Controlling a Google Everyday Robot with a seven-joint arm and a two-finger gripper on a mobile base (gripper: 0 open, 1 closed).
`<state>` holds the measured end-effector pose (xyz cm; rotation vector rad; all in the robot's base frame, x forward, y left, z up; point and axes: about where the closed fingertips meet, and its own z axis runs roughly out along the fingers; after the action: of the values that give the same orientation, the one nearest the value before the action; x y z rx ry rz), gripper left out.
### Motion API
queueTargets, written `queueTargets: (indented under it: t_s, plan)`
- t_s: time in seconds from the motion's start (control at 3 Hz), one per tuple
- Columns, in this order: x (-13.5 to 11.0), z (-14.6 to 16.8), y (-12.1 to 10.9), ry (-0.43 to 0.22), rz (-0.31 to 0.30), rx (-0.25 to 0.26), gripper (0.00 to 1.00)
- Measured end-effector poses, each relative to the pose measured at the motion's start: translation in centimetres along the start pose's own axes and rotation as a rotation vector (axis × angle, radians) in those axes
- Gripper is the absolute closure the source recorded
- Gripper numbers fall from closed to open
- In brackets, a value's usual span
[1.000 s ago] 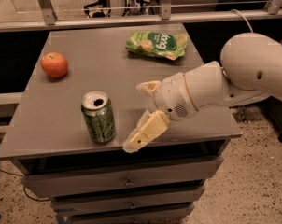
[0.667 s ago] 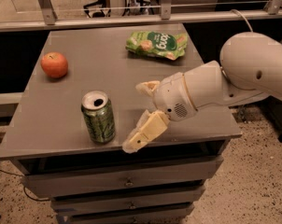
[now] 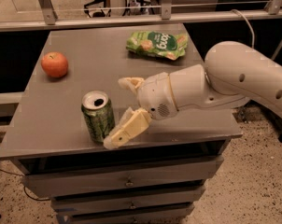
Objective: Knock green can over
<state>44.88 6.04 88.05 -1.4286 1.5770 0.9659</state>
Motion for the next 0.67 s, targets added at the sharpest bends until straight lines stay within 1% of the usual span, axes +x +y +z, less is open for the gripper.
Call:
queueTargets:
  t_s: [0.33, 0.67]
  plan:
    - [-0.5, 3.0, 0.0, -0.069, -0.017, -0.019, 0.0]
    - [-0.9, 5.2, -0.3, -0.124, -0.019, -0.023, 0.0]
